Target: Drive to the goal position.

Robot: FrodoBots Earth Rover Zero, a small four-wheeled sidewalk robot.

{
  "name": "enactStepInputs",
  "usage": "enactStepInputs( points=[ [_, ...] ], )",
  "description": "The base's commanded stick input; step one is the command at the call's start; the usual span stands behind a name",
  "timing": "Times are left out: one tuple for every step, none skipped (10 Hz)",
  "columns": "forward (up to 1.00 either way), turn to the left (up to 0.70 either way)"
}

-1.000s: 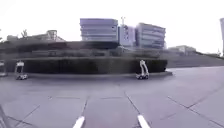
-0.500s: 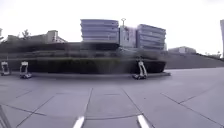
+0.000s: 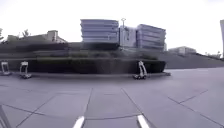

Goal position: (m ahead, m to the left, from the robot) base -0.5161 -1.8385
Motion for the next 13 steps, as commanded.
enactStepInputs(
  points=[
    [1.0,-0.27],
    [1.0,-0.27],
    [1.0,-0.27],
    [1.0,-0.27],
    [1.0,-0.27],
    [1.0,-0.27],
    [1.0,-0.27],
    [1.0,-0.27],
    [1.0,-0.27],
    [1.0,-0.27],
    [1.0,-0.27],
    [1.0,-0.27],
    [0.06,-0.02]
  ],
)
